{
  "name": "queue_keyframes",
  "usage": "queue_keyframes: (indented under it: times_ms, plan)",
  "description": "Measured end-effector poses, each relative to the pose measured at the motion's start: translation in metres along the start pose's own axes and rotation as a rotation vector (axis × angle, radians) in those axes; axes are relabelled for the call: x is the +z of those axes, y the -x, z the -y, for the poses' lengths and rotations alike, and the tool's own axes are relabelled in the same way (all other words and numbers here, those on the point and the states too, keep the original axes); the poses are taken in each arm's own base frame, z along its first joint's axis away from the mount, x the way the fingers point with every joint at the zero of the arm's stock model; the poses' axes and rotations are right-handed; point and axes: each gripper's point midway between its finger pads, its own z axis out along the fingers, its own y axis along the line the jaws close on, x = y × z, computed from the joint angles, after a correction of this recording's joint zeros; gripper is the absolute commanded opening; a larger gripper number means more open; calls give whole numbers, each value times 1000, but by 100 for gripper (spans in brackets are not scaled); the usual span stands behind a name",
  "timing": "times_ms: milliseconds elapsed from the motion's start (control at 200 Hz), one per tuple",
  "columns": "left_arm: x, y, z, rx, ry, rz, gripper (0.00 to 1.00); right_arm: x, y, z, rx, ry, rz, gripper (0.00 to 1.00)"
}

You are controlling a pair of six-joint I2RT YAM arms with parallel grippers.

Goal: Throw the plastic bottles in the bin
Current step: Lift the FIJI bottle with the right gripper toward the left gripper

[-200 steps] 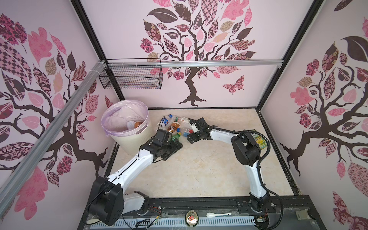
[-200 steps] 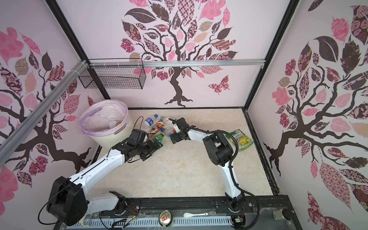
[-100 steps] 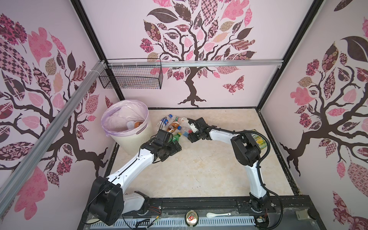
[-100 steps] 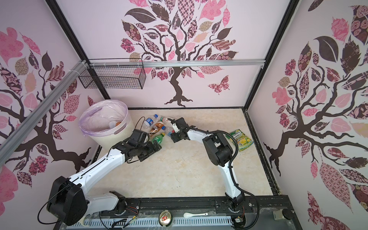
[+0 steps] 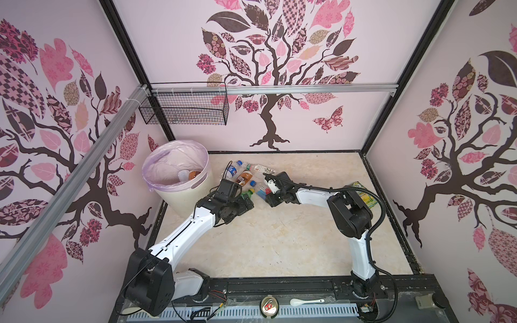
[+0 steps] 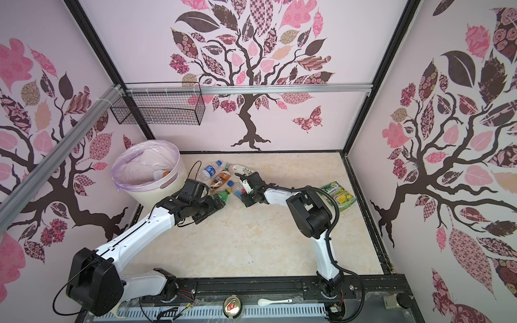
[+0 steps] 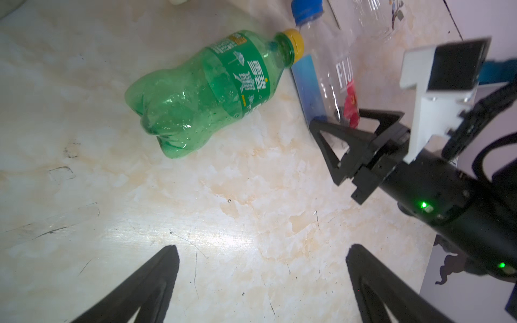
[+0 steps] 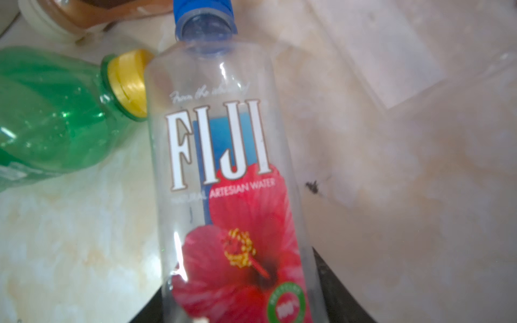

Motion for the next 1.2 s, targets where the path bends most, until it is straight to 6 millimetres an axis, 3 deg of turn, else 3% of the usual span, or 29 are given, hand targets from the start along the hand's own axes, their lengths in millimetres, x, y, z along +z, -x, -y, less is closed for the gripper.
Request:
queue_keyframes:
  times_ms: [380, 500, 620, 825, 960, 1200]
  plan:
    - [-23, 9, 2, -36, -34, 62, 98, -44, -47, 7, 67, -85, -107, 51]
    - [-23, 9, 4, -49, -43, 63, 98, -66, -67, 9, 111, -110, -140, 51]
    - [-24, 11, 12, -69, -79, 66, 98, -91, -74, 9, 153, -124, -140, 51]
    - [-25, 20, 39, -120, -183, 58, 98, -143, -45, 1, 225, -110, -10, 49]
    - [-33, 37, 67, -144, -265, 80, 98, -178, -26, -4, 266, -91, 75, 49]
    - [-50, 70, 121, -132, -416, 125, 98, -213, 4, -17, 298, -67, 147, 49]
